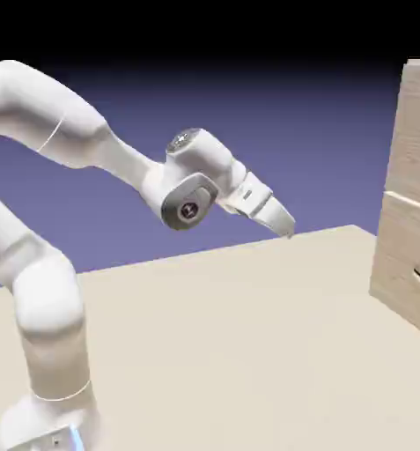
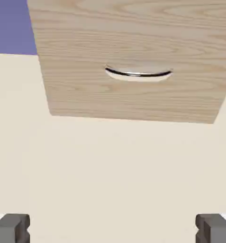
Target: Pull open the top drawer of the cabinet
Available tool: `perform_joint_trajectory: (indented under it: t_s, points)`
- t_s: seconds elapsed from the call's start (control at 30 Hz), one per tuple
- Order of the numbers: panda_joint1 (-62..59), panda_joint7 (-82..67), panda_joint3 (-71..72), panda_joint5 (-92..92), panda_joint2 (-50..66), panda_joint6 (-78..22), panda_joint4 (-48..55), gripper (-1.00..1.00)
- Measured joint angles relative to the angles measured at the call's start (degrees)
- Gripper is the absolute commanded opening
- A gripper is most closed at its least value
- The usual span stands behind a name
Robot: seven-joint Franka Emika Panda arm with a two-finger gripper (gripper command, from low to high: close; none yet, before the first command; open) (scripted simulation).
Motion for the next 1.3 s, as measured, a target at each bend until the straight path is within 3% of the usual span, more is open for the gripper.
perform_joint_trajectory:
  t_s: [1.3]
  points:
    - [-80.98, -20.51, 76.82, 72.0, -2.6, -0.25, 49.72, 0.0]
